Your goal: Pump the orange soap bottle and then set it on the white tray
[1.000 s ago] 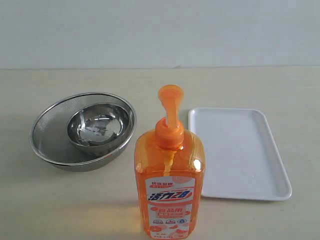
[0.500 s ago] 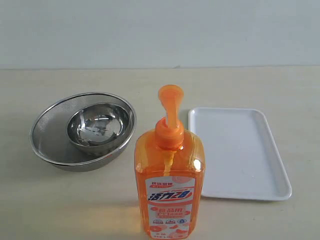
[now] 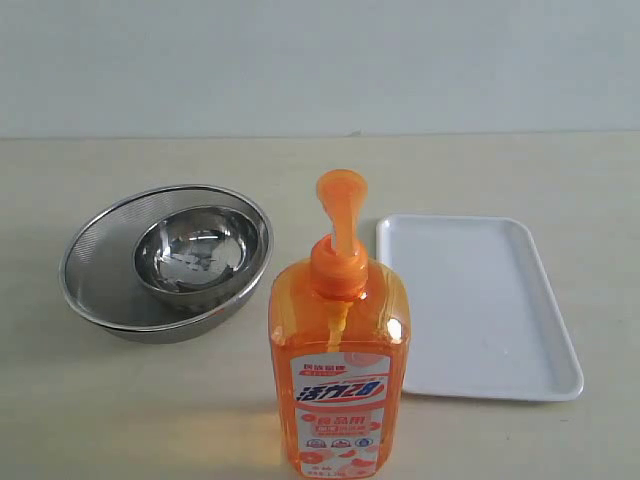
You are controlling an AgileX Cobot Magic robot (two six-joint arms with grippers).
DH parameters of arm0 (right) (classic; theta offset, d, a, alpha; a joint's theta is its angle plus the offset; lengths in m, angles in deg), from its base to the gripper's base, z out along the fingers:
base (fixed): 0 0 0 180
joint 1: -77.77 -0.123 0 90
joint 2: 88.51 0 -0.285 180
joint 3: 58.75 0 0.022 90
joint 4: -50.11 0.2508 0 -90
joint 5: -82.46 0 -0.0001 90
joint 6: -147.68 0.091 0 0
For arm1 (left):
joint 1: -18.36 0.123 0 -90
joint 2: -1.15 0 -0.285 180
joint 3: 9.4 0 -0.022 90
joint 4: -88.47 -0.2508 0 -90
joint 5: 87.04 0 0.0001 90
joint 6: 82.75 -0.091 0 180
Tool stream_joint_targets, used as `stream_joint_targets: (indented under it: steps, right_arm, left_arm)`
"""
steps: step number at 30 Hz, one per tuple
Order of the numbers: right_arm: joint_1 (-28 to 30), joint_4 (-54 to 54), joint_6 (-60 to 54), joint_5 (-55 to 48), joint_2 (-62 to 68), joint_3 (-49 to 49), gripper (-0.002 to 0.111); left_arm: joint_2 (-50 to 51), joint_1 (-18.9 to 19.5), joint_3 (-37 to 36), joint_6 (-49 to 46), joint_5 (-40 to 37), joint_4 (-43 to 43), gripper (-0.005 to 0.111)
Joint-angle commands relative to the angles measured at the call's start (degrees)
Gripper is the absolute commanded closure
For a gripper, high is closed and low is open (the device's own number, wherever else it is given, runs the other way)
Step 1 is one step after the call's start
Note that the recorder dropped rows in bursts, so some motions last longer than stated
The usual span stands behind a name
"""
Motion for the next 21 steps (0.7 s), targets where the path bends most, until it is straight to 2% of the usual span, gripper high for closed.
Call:
stream_joint_targets:
  steps: [1, 12, 21]
  right_arm:
    - [-0.1, 4.55, -0.55, 1.56, -0.27, 1.97, 0.108]
    - [-0.1, 24.57, -17.22, -4.77, -0.27, 20.09, 0.108]
    - [-0.1, 38.15, -18.45, -4.28, -0.27, 22.13, 0.108]
  left_arm:
    - [-0.15, 0.14, 0.12, 0.22, 0.92, -0.14, 0.073]
    - [-0.15, 0.14, 0.12, 0.22, 0.92, -0.14, 0.073]
    - [-0.15, 0.14, 0.12, 0.22, 0.92, -0.14, 0.073]
